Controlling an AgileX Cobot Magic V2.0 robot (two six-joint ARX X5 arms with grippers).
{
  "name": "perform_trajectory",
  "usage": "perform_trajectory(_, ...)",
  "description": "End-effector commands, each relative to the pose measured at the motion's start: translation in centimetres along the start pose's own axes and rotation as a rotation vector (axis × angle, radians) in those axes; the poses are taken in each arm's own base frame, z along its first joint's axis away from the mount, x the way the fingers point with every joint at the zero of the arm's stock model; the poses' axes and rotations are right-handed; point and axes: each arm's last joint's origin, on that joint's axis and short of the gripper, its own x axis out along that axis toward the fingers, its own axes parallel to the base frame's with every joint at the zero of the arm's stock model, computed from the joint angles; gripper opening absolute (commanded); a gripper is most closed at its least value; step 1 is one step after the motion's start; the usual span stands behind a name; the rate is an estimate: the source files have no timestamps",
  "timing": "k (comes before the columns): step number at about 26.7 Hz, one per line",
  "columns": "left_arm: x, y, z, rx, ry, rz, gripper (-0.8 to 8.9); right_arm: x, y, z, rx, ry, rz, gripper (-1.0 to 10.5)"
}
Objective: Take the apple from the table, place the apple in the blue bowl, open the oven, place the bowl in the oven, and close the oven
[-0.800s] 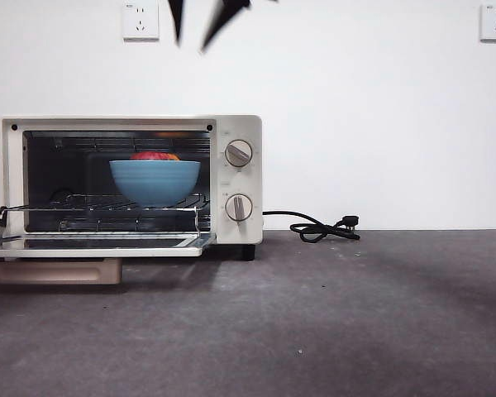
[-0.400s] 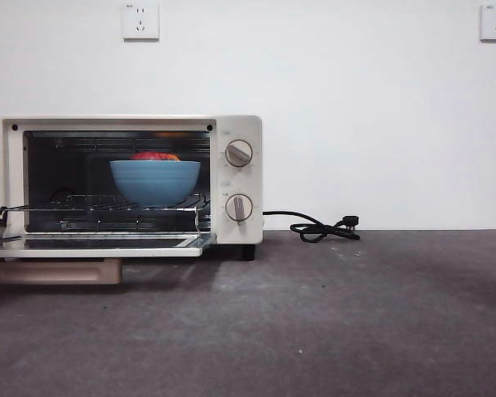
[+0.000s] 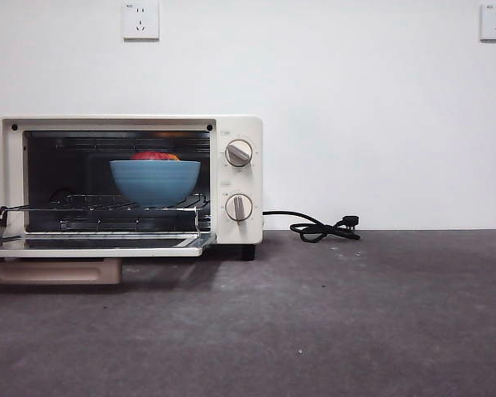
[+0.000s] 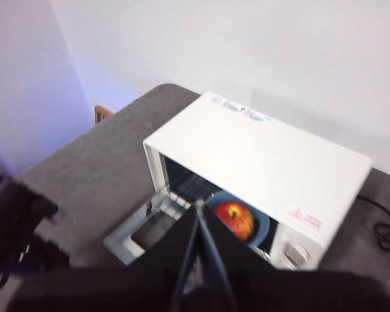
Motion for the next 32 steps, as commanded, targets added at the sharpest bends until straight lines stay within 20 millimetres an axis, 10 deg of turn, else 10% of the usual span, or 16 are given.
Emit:
perform_trajectory(1,1.0,1.5,0.5,-0.044,0.014,-0.034,-0.09,-0.6,-0.2,-1.2,-0.035,0.094,-0.014,0.0)
perform_trajectory(24,6.6,8.7,2.3,-0.438,-0.006,-0.176,-0.08,-7.0,-4.3,-16.8,0.025,0.456,-0.324,0.0)
perform_trajectory(32,6.3,9.2,3.1,-0.484,-0.097,-0.298,-0.08,-10.4,-5.5,-18.9,0.151,0.376,-0.354,0.0)
